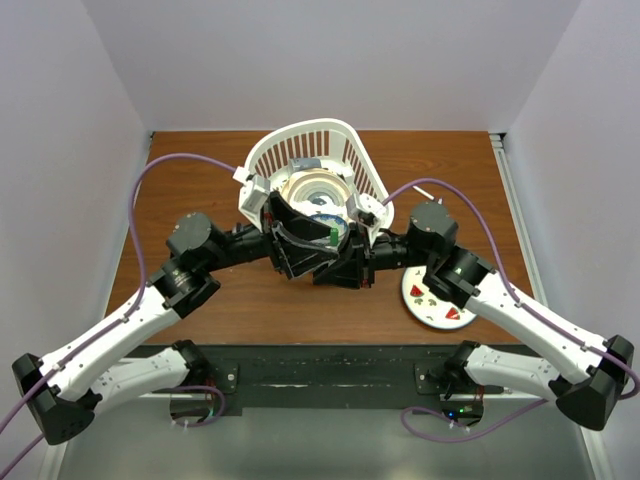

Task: Insert the pens into the pen caps

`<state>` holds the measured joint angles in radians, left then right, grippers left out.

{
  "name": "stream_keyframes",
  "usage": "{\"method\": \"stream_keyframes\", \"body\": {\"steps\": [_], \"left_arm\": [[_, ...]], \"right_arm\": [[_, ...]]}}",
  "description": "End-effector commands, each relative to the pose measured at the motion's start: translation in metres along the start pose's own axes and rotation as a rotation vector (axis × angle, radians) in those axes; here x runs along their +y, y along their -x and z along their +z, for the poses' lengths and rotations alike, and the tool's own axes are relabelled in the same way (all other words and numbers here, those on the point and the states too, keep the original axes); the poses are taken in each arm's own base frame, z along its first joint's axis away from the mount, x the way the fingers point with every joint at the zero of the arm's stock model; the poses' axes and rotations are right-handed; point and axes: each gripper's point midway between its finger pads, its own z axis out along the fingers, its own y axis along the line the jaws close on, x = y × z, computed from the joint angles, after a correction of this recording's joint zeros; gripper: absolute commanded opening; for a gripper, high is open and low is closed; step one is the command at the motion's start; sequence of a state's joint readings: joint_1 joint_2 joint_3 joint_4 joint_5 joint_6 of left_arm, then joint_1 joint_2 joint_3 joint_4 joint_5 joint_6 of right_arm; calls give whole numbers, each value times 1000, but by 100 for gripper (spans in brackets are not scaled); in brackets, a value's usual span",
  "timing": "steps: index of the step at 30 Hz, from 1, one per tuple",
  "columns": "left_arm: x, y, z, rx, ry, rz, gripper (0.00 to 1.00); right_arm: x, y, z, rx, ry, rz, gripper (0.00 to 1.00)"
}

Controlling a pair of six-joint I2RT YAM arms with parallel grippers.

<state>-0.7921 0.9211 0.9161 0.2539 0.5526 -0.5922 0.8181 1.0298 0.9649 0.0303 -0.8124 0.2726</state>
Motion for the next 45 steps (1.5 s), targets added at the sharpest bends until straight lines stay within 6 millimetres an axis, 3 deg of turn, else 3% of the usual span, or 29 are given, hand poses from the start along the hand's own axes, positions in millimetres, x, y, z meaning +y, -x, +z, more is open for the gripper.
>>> {"method": "stream_keyframes", "body": {"steps": [1,9,14,15,18,20,23,27,32,35,40,45], "left_arm": [[-20,32,7,-56,-79,45,62],[-21,45,11,-70,-77,63,57],[-19,40,13,-58,-77,45,49],[-18,39,13,-57,-78,46,40],[-19,30,13,-42,-106,27,25],[-20,22,12,-25,-128,4,22],[-18,5,8,-5,-145,-21,0],[-14,-19,0,21,-161,-66,0],[-25,-45,-13,33,-244,-203,0],[-17,-71,-15,83,-233,-273,0],[-17,-84,-21,88,-235,-294,0],[-10,-102,-22,118,-165,-282,0]], "right_arm": [[8,5,3,-14,49,-16,0],[9,2,5,-3,57,-4,0],[8,1,5,-3,54,2,0],[9,1,6,-2,58,1,0],[10,4,6,-11,60,3,0],[10,7,6,-18,57,2,0],[11,13,5,-29,52,-11,0],[8,27,1,-72,1,-42,0],[-3,54,-2,-136,-77,-91,0],[-4,72,-5,-165,-85,-106,0],[-11,100,-12,-189,-144,-137,0],[-24,113,-15,-194,-170,-136,0]]}}
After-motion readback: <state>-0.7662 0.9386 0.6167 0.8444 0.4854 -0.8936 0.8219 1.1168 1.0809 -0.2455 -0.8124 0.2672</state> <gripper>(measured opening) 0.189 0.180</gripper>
